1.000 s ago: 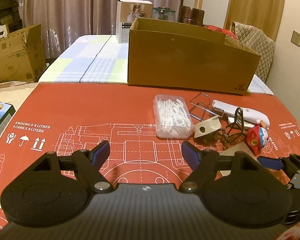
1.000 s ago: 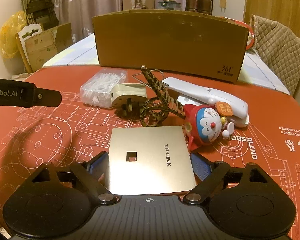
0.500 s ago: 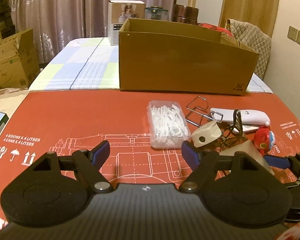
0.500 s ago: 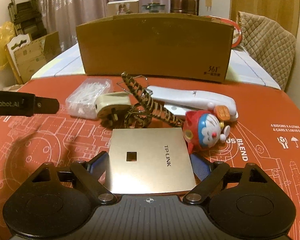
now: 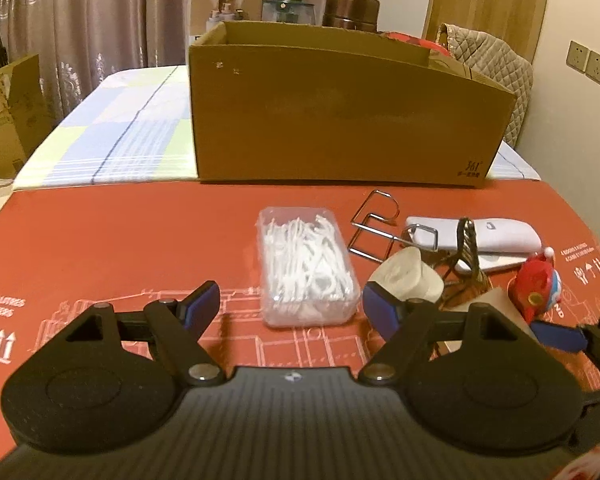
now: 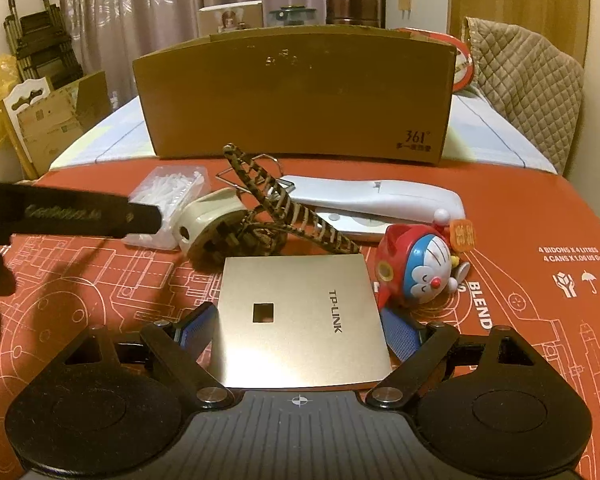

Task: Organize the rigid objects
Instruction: 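Grasp the clear floss box with the left tool while the right tool grasps the gold TP-LINK plate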

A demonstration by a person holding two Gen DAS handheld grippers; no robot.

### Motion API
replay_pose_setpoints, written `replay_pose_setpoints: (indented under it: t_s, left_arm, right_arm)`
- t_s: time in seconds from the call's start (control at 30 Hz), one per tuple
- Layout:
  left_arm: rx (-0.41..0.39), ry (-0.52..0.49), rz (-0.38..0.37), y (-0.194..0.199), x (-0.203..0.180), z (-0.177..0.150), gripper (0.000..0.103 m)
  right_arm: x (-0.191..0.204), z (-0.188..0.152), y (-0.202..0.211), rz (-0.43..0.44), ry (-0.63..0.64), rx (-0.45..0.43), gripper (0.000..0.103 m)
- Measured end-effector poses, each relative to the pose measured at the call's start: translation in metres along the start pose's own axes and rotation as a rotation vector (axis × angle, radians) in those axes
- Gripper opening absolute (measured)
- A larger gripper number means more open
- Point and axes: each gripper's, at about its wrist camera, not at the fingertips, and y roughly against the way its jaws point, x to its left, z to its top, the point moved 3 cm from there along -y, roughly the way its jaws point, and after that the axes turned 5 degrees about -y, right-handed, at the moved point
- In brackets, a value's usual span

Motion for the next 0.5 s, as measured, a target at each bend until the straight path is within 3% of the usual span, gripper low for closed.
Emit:
replay_pose_setpoints:
  t_s: [0.1, 0.23, 0.5]
  left_arm:
    - [0.011, 0.000, 0.002, -0.011, -0.002, 0.002, 0.074]
    - [0.026, -0.015, 0.000, -0.018, -0.005, 0.002, 0.054]
    - [0.081, -0.052, 0.040, 0.019, -0.007, -0.022, 0.052]
  right_arm:
    - [-0.001, 0.000, 0.000, 0.003, -0.003, 0.001, 0.085]
    - [-0.001, 0.000, 0.000, 0.005, -0.004, 0.007, 0.085]
    - [0.003, 0.000, 0.008, 0.024, -0.005, 0.023, 0.085]
